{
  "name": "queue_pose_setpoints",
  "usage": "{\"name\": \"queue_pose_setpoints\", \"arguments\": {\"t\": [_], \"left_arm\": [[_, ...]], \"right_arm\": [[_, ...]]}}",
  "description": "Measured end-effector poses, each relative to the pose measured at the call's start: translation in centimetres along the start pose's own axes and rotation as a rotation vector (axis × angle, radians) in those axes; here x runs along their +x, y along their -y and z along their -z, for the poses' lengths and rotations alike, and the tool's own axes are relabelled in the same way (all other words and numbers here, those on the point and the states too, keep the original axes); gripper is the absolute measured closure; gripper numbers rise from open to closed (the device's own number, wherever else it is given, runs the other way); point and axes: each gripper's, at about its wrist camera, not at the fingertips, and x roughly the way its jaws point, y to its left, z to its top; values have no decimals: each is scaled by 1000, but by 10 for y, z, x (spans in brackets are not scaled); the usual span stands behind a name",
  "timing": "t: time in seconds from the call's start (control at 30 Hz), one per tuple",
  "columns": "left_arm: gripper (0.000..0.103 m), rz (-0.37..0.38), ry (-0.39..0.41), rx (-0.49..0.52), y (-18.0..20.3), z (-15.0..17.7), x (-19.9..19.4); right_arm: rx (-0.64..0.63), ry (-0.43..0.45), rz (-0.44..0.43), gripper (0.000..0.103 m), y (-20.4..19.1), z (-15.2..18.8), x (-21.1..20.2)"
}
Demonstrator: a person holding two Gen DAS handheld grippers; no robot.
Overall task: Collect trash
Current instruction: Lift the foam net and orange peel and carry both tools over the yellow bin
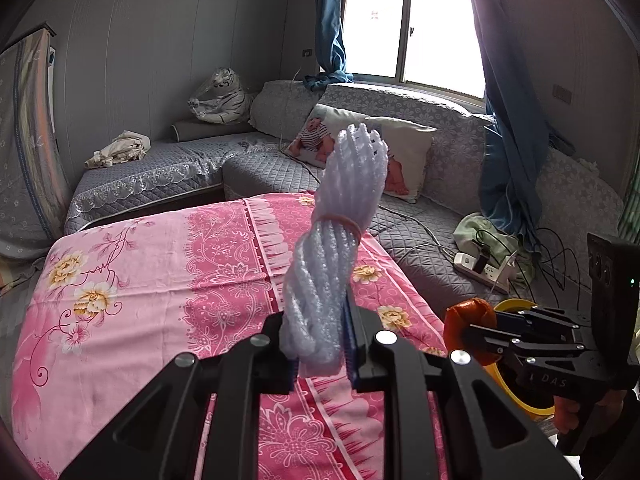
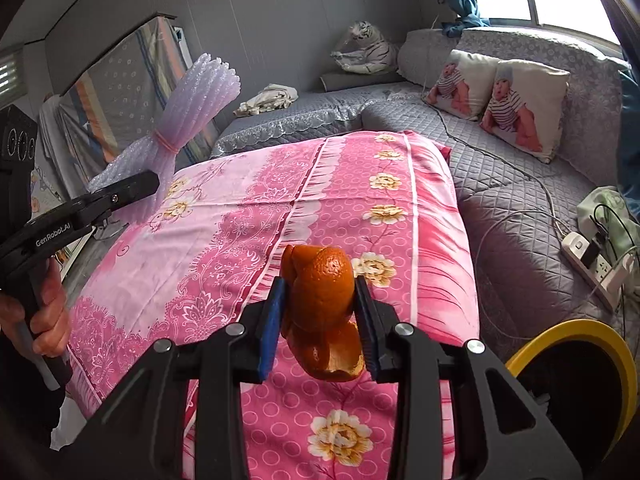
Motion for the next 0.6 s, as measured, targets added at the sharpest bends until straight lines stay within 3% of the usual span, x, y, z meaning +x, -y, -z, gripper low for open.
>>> {"name": "queue_pose_setpoints", "arguments": {"t": [0.6], "left_arm": [[86, 146, 16, 157, 115, -5, 16]], "right_arm": [[176, 96, 189, 71, 102, 35, -63]]}}
